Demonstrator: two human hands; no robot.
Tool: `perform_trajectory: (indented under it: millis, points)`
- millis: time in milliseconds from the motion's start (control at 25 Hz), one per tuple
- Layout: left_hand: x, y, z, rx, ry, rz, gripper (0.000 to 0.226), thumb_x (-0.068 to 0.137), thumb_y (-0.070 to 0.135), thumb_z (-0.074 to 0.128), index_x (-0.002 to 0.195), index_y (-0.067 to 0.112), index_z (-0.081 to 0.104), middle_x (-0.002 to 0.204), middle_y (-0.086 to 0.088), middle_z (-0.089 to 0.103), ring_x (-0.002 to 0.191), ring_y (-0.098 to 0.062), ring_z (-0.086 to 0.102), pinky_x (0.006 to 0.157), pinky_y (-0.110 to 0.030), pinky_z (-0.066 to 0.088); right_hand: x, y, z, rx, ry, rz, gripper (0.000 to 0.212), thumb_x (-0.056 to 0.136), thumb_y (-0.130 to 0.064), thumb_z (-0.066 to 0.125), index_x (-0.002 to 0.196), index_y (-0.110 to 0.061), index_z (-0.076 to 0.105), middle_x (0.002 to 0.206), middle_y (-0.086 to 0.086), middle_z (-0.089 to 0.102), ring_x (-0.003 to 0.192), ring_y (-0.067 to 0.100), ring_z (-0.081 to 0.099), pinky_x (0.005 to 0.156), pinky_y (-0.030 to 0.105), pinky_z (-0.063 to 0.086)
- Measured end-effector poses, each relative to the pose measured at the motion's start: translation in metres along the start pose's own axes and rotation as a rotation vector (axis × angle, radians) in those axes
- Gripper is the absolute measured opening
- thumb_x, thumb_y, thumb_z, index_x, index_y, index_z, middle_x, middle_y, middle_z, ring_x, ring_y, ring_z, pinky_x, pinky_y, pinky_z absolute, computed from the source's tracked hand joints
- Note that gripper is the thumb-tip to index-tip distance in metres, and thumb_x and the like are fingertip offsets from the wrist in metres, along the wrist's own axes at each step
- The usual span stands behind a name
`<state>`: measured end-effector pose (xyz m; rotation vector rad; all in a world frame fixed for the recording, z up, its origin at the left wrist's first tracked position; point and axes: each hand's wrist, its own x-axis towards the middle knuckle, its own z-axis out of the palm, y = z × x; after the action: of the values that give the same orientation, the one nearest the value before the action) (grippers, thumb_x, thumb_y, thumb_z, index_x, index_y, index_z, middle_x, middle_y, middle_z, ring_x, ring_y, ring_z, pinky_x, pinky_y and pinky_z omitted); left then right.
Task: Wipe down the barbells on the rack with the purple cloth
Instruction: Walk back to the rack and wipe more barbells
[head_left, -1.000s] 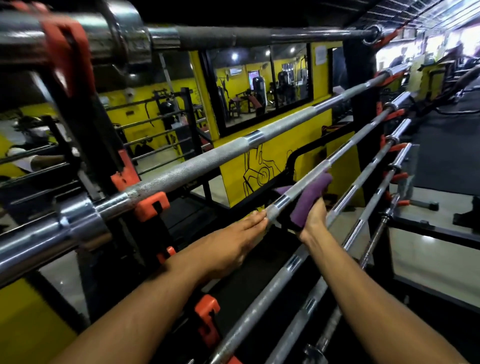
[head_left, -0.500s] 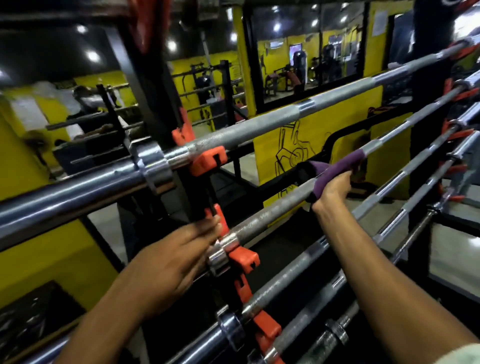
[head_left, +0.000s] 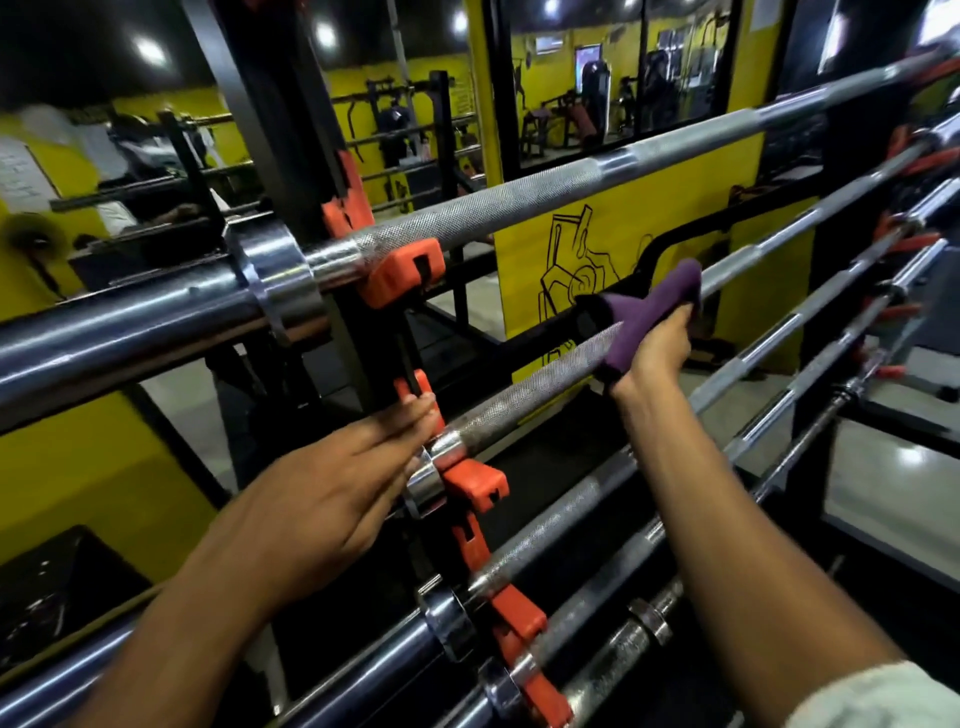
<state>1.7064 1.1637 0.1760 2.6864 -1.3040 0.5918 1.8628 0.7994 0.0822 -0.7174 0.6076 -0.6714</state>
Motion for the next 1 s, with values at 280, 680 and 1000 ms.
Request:
perform_trajectory:
  millis: [280, 680, 1000]
  points:
    - [0.000, -0.001, 0.000, 0.010, 0.015, -0.006, 0.053, 0.102, 0.048, 0.025, 0.153, 0.035, 0.035, 0.158, 0.023, 0.026, 0.138, 0.024, 0.007, 0.110, -0.013, 0.027, -0.103, 0.035, 0.005, -0.007, -0.139, 0.013, 0.095, 0.081, -0.082, 0.033, 0.129, -0.004, 0.060, 0.108, 0.014, 0.075, 0.101, 0.030, 0.071, 0.097, 0.043, 0.054]
    - [0.002, -0.004, -0.004, -0.021, 0.051, -0.011, 0.050, 0.099, 0.049, 0.030, 0.147, 0.041, 0.042, 0.153, 0.035, 0.027, 0.132, 0.018, 0.026, 0.098, -0.013, 0.040, -0.137, 0.029, 0.000, 0.085, -0.202, -0.008, 0.094, 0.088, -0.075, 0.030, 0.130, 0.006, 0.056, 0.100, 0.023, 0.074, 0.095, 0.033, 0.069, 0.087, 0.036, 0.053]
    - [-0.025, -0.004, -0.009, 0.076, 0.035, -0.059, 0.054, 0.102, 0.051, 0.024, 0.152, 0.035, 0.036, 0.158, 0.017, 0.031, 0.127, -0.006, 0.053, 0.078, -0.021, 0.054, -0.192, 0.051, 0.001, 0.006, -0.226, 0.169, 0.099, 0.068, -0.086, 0.047, 0.129, -0.009, 0.060, 0.109, 0.015, 0.072, 0.086, 0.033, 0.074, 0.077, 0.047, 0.062]
